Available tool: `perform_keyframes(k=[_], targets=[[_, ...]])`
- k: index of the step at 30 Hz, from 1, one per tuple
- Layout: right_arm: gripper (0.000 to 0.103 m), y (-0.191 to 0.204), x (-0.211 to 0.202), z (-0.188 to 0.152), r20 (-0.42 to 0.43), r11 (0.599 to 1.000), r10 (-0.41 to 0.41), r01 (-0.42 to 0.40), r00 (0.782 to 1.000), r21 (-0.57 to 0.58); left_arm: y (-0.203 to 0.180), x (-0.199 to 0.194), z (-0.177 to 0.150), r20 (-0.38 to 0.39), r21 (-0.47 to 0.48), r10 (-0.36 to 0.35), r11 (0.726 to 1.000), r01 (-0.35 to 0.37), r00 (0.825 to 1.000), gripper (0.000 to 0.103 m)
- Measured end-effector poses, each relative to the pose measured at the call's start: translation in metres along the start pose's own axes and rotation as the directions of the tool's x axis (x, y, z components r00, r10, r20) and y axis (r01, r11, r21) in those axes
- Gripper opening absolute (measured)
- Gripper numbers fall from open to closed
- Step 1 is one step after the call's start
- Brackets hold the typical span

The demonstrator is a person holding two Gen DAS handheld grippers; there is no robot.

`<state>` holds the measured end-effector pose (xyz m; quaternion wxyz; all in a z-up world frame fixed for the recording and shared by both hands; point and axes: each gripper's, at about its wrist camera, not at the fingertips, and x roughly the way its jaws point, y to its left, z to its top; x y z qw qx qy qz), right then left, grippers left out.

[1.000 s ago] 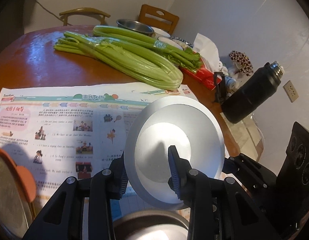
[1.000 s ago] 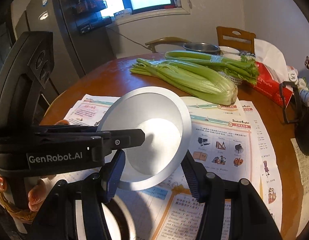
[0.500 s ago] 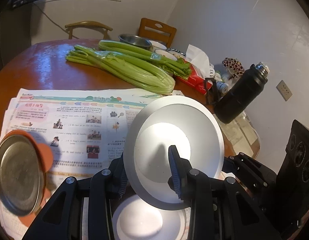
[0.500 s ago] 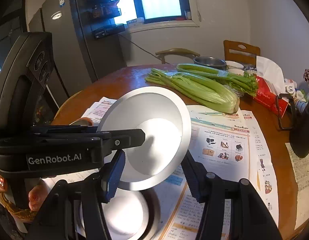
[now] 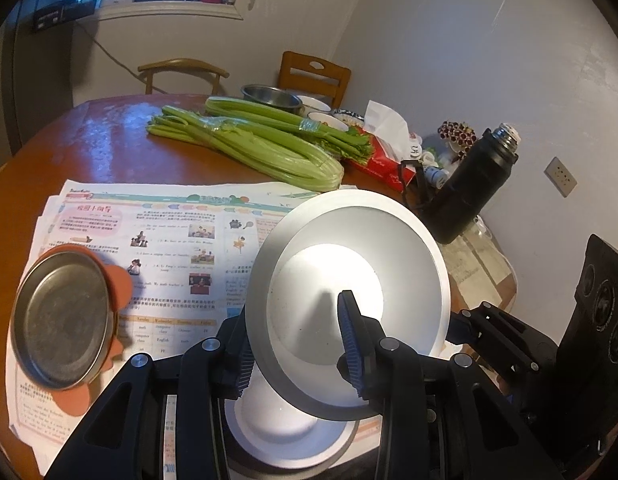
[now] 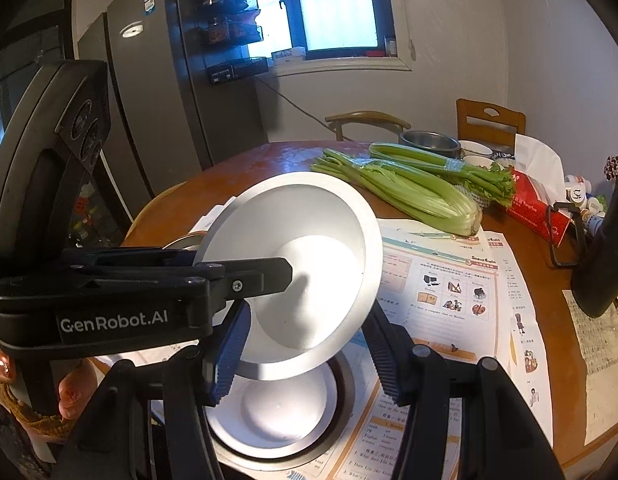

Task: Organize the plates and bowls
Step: 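Carry the red paper cup with the left tool over the steel bowl, then lower the red paper cup into the steel bowl and open the left tool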

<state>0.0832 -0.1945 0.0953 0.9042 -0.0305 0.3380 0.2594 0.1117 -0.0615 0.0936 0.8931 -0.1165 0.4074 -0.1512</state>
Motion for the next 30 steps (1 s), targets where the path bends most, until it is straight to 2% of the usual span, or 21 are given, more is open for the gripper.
perform_keyframes(k=[4, 17, 30], targets=[[0.058, 0.007, -0.007, -0.004, 0.006, 1.000, 0.000, 0.000, 1.000, -0.016, -0.004, -0.006, -0.006, 0.002, 0.003, 0.013, 1.000, -0.013, 1.000, 0.044], [0.058, 0.016, -0.019, -0.025, -0.010, 1.000, 0.014, -0.015, 1.000, -0.018, -0.010, -0.016, -0.034, -0.013, -0.001, 0.034, 0.999, -0.034, 0.999, 0.045], [0.058, 0.019, -0.011, -0.043, -0.054, 0.999, 0.042, -0.043, 0.998, -0.012, -0.006, -0.009, -0.052, -0.050, -0.020, 0.055, 0.998, -0.056, 0.997, 0.045]])
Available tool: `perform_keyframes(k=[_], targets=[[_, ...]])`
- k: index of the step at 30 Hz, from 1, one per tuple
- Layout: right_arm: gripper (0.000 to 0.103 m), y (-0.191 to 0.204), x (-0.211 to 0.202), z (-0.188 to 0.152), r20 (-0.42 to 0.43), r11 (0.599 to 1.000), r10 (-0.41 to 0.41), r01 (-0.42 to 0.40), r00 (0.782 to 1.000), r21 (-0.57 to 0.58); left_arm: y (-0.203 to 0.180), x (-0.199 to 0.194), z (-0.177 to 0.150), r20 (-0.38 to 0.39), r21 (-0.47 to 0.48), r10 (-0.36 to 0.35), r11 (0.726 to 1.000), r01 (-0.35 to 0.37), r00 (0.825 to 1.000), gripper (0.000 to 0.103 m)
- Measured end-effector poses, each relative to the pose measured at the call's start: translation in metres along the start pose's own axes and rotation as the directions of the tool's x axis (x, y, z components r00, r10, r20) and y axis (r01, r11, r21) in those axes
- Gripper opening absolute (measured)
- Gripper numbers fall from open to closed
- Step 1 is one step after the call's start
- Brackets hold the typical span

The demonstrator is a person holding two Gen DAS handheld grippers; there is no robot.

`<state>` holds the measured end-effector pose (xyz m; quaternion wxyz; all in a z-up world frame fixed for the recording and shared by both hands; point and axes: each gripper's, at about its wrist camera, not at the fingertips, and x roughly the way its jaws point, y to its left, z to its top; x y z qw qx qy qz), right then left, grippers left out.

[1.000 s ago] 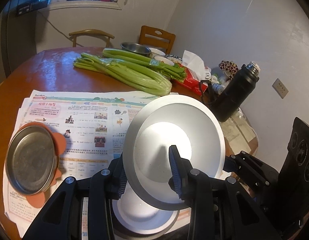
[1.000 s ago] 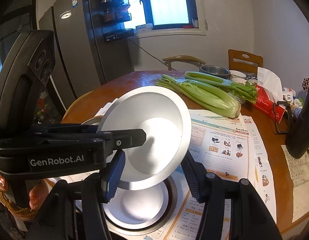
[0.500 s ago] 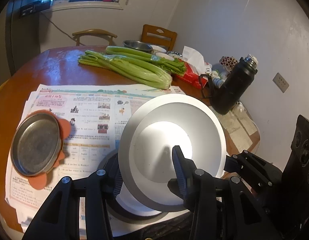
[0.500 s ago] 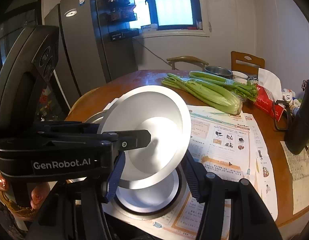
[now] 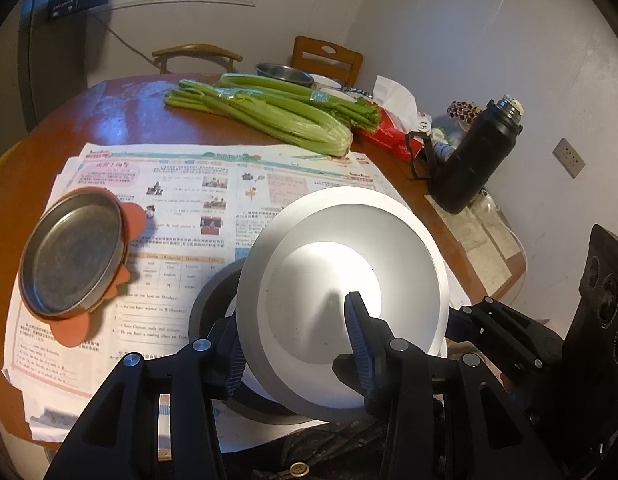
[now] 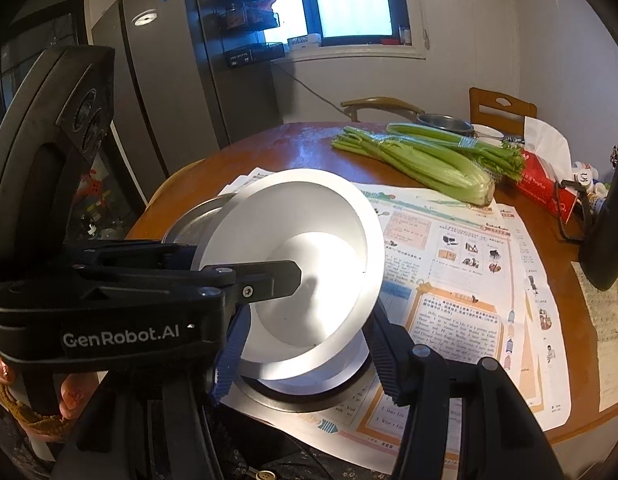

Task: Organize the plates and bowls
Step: 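Lower the red paper cup into the steel bowl and open the left tool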

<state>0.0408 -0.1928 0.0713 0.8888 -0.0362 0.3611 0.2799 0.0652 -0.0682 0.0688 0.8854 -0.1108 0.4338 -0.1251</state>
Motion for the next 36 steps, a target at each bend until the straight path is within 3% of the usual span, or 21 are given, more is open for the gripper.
perform_keyframes(k=[17, 36], targets=[[0.058, 0.004, 0.024, -0.019, -0.064, 1.000, 0.008, -0.008, 0.998, -0.007, 0.017, 0.027, -0.013, -0.070, -0.036, 0.028, 0.999, -0.031, 0.997, 0.045], [0.058, 0.005, 0.031, -0.023, -0.075, 1.000, -0.014, 0.012, 0.997, -0.018, 0.024, 0.031, -0.017, -0.070, -0.044, 0.061, 0.997, -0.064, 0.996, 0.047]])
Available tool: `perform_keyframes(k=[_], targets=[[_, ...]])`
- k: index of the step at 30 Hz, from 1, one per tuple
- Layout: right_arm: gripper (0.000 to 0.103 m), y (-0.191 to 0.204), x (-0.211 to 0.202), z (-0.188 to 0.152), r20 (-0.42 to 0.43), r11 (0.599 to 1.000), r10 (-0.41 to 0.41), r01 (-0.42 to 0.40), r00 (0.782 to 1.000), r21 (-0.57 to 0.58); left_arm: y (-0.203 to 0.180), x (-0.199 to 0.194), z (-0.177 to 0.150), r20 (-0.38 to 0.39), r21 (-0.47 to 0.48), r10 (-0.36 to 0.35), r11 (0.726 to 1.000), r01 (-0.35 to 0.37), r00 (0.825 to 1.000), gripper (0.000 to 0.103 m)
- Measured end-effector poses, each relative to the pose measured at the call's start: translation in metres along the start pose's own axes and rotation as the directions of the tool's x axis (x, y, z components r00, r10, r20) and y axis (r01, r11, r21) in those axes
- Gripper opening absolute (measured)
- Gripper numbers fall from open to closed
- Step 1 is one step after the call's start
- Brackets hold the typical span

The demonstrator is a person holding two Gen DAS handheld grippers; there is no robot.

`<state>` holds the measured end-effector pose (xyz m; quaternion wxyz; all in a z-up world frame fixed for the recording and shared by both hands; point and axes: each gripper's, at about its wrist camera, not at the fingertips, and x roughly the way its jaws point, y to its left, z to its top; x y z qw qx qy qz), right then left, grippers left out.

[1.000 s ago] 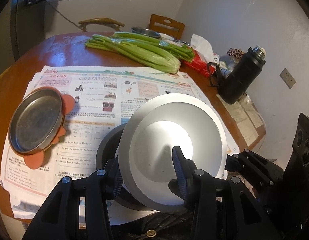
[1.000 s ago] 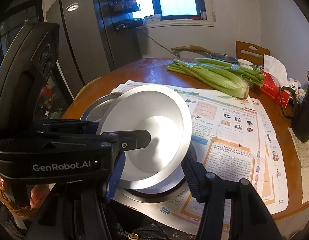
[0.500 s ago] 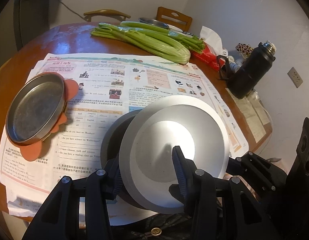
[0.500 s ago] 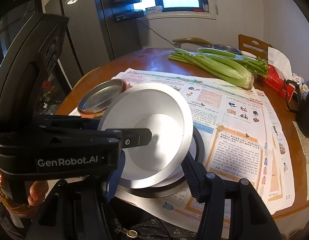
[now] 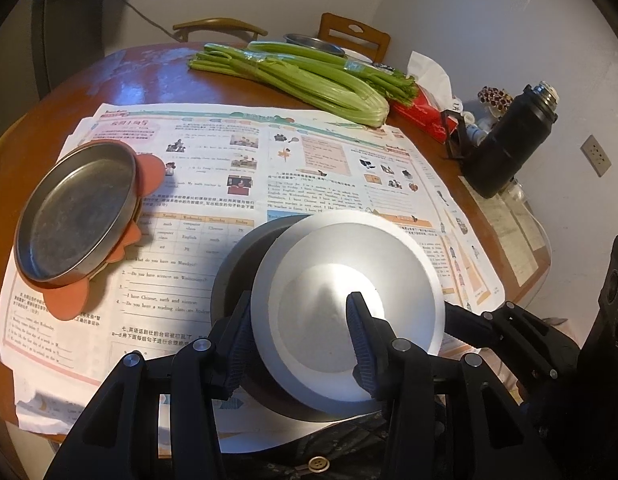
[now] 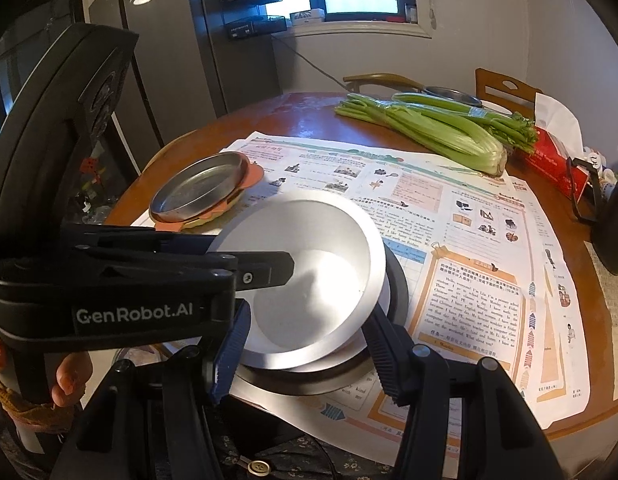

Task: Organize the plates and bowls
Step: 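Lower the red paper cup into the steel bowl and open the left tool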

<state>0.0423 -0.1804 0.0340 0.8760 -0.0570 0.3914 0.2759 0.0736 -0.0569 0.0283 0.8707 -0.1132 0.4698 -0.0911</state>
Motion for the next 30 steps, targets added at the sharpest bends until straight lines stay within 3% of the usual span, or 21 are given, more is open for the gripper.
perform_keyframes(k=[30], targets=[[0.058, -0.006, -0.012, 0.002, 0.038, 1.000, -0.005, 0.005, 0.999, 0.017, -0.002, -0.017, -0.002, 0.049, 0.014, 0.018, 1.000, -0.019, 0.999, 0.047]])
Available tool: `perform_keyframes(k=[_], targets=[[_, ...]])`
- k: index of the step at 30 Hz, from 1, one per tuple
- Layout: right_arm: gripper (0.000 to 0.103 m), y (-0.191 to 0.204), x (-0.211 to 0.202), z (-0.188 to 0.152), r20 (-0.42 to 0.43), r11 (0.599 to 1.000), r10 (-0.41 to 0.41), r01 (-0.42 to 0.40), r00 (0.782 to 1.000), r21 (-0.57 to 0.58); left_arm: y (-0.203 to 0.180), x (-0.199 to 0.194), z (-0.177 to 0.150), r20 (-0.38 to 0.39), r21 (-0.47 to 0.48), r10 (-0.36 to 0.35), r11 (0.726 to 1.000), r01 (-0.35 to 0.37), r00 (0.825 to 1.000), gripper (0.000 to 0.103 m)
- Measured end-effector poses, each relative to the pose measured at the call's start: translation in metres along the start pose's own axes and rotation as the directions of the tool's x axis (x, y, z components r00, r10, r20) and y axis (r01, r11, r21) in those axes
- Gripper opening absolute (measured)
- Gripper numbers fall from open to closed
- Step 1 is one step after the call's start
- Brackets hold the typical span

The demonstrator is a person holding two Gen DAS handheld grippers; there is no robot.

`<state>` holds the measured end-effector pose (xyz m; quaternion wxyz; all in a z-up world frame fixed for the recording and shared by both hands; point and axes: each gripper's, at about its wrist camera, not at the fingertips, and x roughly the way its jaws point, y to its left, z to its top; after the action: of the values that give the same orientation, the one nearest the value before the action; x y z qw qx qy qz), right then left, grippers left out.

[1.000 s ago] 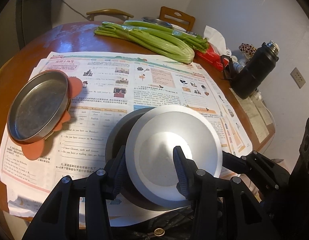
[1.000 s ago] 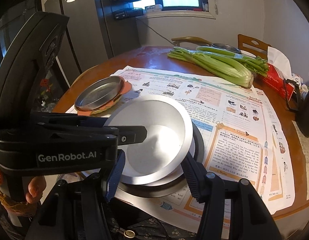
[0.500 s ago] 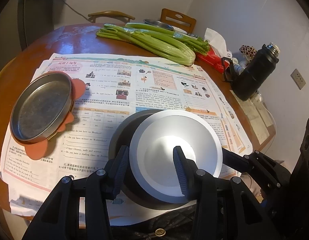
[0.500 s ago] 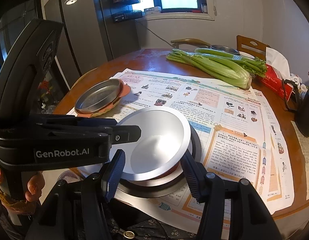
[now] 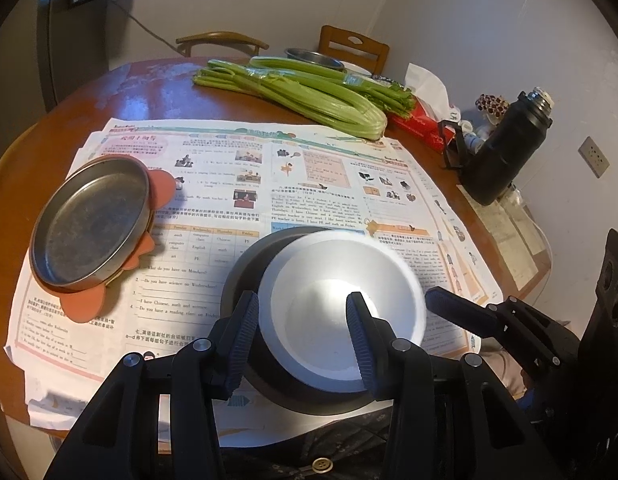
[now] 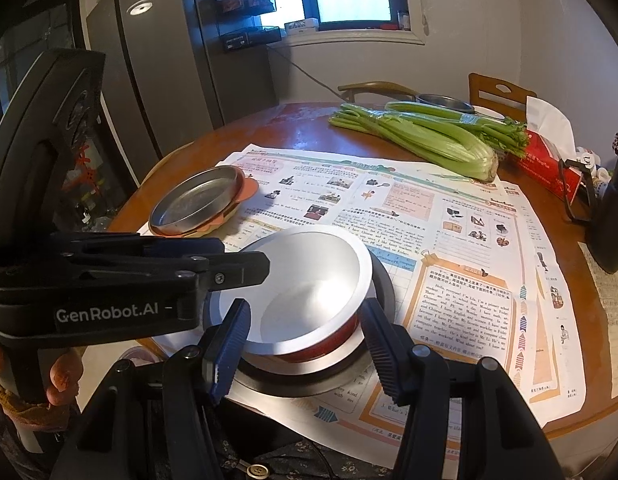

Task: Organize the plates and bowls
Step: 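Lower the red paper cup into the steel bowl and open the left tool, then grasp the rim of the filled steel bowl with the left tool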

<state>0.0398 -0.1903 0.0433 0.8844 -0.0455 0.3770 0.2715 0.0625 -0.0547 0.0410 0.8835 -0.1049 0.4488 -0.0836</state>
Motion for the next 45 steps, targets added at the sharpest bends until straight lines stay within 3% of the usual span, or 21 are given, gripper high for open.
perform_keyframes(k=[14, 20, 30, 36, 45], targets=[[0.058, -0.004, -0.013, 0.004, 0.039, 1.000, 0.007, -0.008, 0.999, 0.008, -0.005, -0.014, -0.001, 0.043, 0.022, 0.027, 0.999, -0.028, 0.999, 0.047], [0.058, -0.004, -0.015, 0.004, 0.041, 1.000, 0.006, -0.007, 0.999, 0.012, -0.006, -0.017, -0.002, 0.058, 0.031, 0.044, 0.998, -0.046, 0.997, 0.053], [0.058, -0.015, -0.014, 0.004, 0.040, 0.999, -0.008, 0.006, 0.999, 0.049, 0.002, -0.010, -0.001, 0.036, 0.006, 0.051, 0.999, -0.051, 0.998, 0.055], [0.058, -0.028, -0.008, 0.003, 0.019, 0.995, -0.002, 0.000, 1.000, 0.100, 0.008, 0.001, -0.001, 0.013, -0.018, 0.046, 0.999, -0.045, 0.999, 0.056], [0.058, -0.041, 0.020, -0.007, -0.087, 0.988, 0.014, 0.000, 0.996, 0.156, 0.027, 0.032, -0.004, -0.059, -0.089, 0.031, 0.995, -0.036, 0.998, 0.058]])
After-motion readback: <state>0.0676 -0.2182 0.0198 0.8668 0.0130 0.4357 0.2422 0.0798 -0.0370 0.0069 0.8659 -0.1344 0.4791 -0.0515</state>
